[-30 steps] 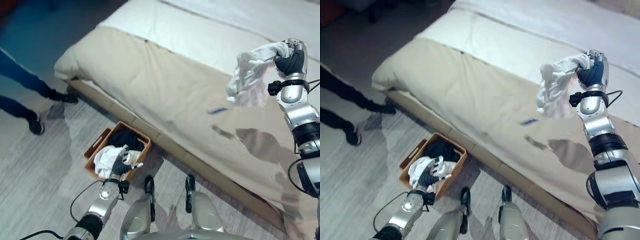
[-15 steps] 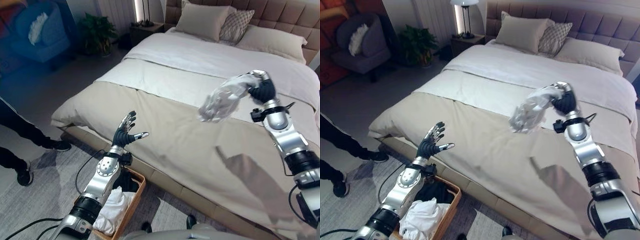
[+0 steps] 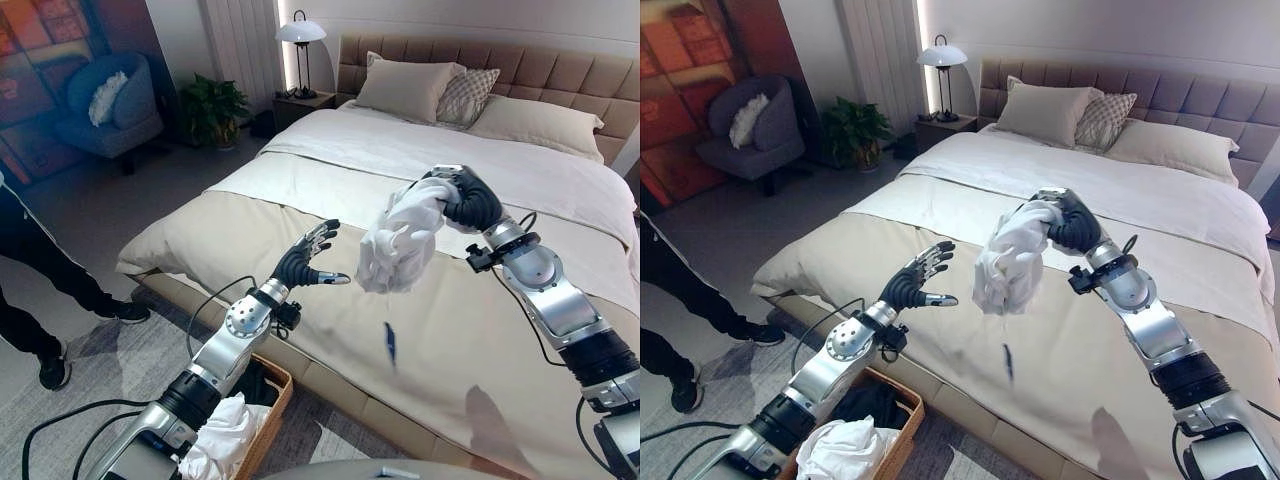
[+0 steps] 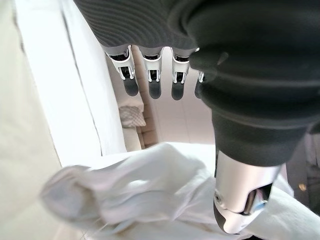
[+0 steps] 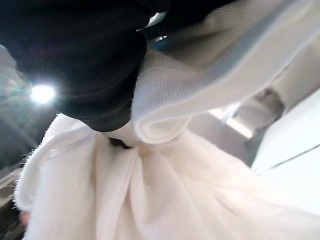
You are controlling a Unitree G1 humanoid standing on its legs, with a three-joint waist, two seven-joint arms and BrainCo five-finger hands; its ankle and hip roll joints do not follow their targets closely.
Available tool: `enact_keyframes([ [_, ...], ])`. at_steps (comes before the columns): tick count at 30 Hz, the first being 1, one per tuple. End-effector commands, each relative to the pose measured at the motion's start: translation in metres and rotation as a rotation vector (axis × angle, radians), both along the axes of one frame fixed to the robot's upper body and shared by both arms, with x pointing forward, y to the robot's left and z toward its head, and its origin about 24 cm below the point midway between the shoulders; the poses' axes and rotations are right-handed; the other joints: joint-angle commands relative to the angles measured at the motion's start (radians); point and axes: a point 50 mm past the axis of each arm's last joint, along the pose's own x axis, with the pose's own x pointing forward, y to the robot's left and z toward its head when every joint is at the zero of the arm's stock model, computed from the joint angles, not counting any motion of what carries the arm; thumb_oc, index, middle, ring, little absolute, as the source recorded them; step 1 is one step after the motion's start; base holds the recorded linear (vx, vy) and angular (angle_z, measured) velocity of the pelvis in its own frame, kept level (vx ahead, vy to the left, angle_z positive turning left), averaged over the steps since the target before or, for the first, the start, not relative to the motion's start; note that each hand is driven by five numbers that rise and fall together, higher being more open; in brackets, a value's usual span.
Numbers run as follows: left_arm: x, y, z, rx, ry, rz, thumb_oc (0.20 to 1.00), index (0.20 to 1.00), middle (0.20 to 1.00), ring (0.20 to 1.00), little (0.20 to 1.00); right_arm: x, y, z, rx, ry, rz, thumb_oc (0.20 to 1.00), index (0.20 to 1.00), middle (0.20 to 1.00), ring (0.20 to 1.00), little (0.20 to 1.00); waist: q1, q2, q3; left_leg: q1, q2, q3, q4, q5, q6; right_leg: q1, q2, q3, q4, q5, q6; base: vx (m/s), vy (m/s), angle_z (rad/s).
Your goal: Pick up clothes into the bucket
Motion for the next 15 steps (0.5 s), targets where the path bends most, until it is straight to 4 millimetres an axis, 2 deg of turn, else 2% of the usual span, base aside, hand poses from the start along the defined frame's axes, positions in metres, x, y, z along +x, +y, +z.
enact_keyframes([
  [1,0.009,-0.024,0.027,-0.023,-0.098,-0.101,1.000,1.000,1.000,1.000,1.000,-0.005,0.025,0.035,0.085,-0.127,0.162,0.200,0.200,0.200,0.200,0.200,0.023,-0.056,-0.055,-0.028,-0.034,-0.042,0.121,-0.113,0.009,-0.005,-0.054,-0.014,0.094,-0.063,0.048,0.01,-0.012,0.04],
  [7,0.006,-0.053,0.044,-0.064,-0.120,-0.220,1.000,1.000,1.000,1.000,1.000,-0.016,0.053,0.048,0.122,-0.140,0.334,0.200,0.200,0.200,0.200,0.200,0.017,-0.053,-0.044,-0.028,-0.029,-0.046,0.117,-0.109,0.005,-0.004,-0.052,-0.025,0.095,-0.066,0.045,0.01,-0.011,0.07],
  [15,0.002,-0.074,0.052,-0.146,-0.074,-0.296,1.000,1.000,1.000,1.000,1.000,-0.026,0.064,0.054,0.177,-0.144,0.420,0.200,0.200,0.200,0.200,0.200,0.006,-0.052,-0.037,-0.031,-0.028,-0.053,0.116,-0.106,0.004,-0.002,-0.052,-0.033,0.096,-0.068,0.044,0.00,-0.004,0.02],
])
